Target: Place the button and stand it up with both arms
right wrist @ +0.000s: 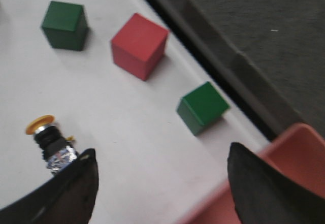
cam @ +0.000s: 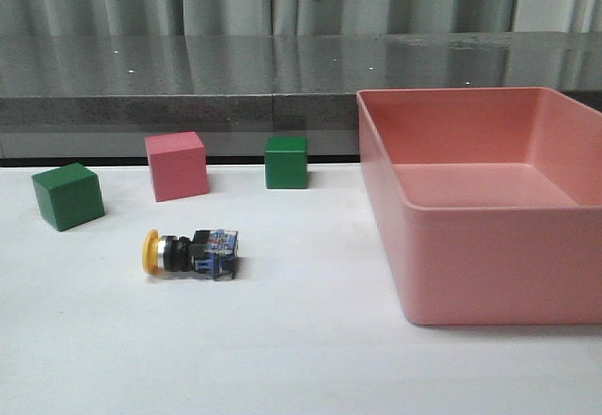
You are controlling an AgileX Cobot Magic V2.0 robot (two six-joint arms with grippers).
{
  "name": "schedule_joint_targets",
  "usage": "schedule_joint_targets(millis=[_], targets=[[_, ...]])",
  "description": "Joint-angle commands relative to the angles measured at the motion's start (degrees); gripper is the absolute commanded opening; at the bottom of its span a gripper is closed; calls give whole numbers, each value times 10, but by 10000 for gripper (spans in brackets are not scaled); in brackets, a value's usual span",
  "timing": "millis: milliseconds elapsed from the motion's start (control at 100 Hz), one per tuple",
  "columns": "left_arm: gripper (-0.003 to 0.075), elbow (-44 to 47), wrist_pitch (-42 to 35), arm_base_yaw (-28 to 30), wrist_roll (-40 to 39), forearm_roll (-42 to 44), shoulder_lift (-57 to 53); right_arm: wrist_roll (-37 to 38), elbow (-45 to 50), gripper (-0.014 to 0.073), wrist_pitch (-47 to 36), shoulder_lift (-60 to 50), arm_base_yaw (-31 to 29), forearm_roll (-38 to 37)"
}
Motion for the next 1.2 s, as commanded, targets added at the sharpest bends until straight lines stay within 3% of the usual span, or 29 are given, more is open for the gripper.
schedule_joint_targets(millis=[0,230,350,660,900,1140,1190], targets=[[-20,25,-44,1,-4,0,-17,10,31,537,-39,-83,-45,11],[-20,25,-44,1,-2,8,-17,88,192,537,-74,-246,-183,11],[-20,25,-44,1,1,25,-17,94,279,537,-83,-331,-231,11],[-20,25,-44,1,1,25,-17,115,482,521,-145,-538,-254,12],[-20,25,-44,1,1,25,-17,116,595,313,-152,-669,-254,15],[-20,25,-82,1,0,-2,-17,116,622,-60,-150,-715,-254,15],[-20,25,-103,1,-1,-30,-17,116,622,-65,-152,-715,-254,16]])
